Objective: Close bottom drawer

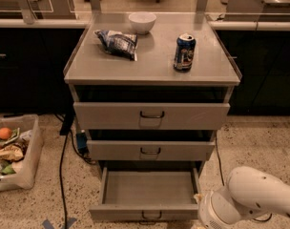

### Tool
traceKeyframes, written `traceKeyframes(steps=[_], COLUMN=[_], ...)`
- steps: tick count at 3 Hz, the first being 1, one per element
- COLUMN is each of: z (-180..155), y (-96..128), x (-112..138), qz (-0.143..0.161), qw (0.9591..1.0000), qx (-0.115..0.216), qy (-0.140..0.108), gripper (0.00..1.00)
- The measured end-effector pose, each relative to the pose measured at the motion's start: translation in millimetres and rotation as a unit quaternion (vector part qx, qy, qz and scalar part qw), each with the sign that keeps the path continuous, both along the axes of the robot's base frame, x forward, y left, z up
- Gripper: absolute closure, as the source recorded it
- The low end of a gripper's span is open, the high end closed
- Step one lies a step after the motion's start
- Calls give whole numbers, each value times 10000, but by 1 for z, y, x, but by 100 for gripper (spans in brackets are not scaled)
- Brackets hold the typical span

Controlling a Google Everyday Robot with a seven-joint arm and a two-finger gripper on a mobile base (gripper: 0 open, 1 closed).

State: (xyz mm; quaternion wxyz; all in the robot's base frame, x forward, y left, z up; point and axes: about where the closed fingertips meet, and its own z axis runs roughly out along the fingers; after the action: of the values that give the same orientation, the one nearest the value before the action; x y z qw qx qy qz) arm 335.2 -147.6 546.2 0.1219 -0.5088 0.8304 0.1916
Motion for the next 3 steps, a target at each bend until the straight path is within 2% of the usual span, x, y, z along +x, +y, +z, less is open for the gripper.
traceKeyframes(steps=[1, 3], z=[1, 1], y=[1, 1], x=[2, 2], qz=[-23, -23], qw=[10000, 10000], qx=[4, 3], qy=[-39, -39], gripper=[19, 66])
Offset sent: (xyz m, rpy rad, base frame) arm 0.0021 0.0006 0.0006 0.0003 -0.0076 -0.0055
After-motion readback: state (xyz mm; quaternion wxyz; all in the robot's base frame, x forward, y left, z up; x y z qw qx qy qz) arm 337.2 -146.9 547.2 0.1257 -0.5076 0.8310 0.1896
